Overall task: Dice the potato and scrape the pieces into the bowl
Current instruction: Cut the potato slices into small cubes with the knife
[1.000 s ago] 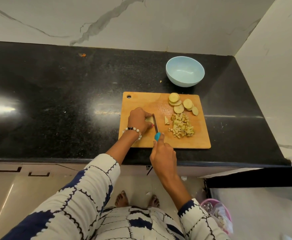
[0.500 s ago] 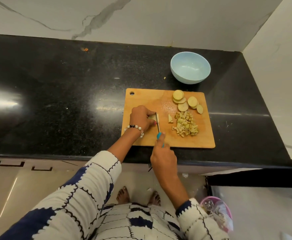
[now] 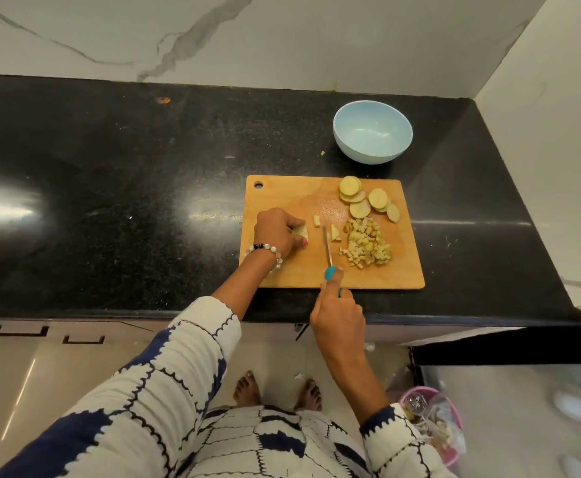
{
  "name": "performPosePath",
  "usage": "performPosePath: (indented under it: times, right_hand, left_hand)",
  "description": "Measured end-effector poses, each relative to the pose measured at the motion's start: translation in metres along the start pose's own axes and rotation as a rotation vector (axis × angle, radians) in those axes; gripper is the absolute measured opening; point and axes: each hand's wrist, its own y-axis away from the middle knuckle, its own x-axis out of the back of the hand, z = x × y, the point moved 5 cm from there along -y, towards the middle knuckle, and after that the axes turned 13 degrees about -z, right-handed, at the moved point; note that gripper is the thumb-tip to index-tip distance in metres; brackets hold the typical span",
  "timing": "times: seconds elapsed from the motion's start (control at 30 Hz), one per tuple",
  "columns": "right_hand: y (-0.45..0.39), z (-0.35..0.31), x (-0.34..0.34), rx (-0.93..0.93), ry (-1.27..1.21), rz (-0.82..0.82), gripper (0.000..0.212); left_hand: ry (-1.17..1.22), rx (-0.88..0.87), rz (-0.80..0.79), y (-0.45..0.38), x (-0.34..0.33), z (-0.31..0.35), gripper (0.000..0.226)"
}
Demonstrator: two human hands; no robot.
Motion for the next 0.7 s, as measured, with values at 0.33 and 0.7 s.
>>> performPosePath:
  times: [0.33,0.7]
  right_hand:
    - [-0.023,-0.012,0.001,0.043,-0.078,0.005,0.054]
    - [-0.008,-0.002,0.005,0.046,-0.109,0.058,0.054]
  left_hand:
    - [0.031,0.008,0.023,0.002,-0.002,0.000,0.052]
    - [0.042,0.006,0.032,0.004,-0.002,-0.004,0.050]
